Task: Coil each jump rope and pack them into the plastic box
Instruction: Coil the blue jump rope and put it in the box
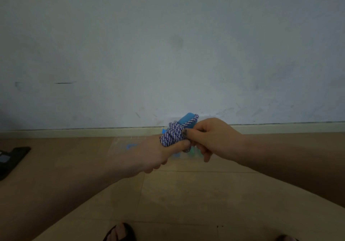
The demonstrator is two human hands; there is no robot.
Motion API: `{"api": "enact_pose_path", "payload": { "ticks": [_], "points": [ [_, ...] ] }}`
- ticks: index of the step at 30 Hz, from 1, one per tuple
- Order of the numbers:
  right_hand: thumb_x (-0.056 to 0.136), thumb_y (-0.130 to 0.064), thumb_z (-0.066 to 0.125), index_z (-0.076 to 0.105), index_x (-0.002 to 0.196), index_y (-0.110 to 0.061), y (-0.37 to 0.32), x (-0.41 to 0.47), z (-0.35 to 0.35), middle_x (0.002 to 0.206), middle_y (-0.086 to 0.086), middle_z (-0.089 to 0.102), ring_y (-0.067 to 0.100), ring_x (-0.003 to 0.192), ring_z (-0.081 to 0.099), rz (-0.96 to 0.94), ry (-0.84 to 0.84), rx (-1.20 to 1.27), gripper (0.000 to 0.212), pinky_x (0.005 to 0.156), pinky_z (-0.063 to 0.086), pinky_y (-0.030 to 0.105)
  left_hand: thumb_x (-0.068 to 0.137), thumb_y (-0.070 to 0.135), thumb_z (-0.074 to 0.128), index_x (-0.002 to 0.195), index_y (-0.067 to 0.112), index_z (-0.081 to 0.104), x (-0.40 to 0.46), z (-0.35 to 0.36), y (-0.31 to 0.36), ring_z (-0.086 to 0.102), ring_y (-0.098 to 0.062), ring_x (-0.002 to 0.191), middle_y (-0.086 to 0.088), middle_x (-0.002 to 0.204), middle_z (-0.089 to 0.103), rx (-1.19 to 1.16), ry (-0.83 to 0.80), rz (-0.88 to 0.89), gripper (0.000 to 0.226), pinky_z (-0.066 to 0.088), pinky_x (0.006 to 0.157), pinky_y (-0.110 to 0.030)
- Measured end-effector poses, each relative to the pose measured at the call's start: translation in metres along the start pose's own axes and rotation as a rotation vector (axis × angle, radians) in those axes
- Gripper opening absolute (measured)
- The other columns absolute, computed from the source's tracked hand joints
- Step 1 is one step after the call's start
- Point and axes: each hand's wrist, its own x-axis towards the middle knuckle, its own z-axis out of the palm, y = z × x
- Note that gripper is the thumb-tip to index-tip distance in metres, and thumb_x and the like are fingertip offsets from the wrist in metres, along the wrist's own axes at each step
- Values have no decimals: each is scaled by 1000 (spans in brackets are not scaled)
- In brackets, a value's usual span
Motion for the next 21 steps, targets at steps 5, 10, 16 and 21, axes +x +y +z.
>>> {"api": "enact_pose_path", "payload": {
  "ticks": [5,10,16,21],
  "points": [
    [98,-31,55,60,68,-6,0,-2,4,51,2,59,17,46,60,58,-17,234,39,53,54,28,75,74,60,81,23,59,1,1,1,38,-10,42,1,58,47,38,77,61,51,31,40,-21],
    [98,-29,57,60,71,-7,0,-7,5,54,2,64,18,53,66,59,-69,285,35,60,55,29,85,56,65,58,41,61,-4,3,10,47,7,39,20,48,55,174,93,126,31,31,39,-7],
    [92,-35,63,62,87,-10,3,-9,5,68,4,71,18,66,72,-13,-38,168,26,72,61,37,87,59,58,62,33,51,-1,3,8,45,5,41,5,56,53,244,173,150,38,34,44,-7],
    [94,-31,60,60,89,-19,6,-10,6,75,-1,71,12,69,70,-71,17,69,13,71,61,39,81,65,60,70,24,54,3,5,0,38,-5,39,3,55,49,34,159,63,43,33,37,-18]
  ]
}}
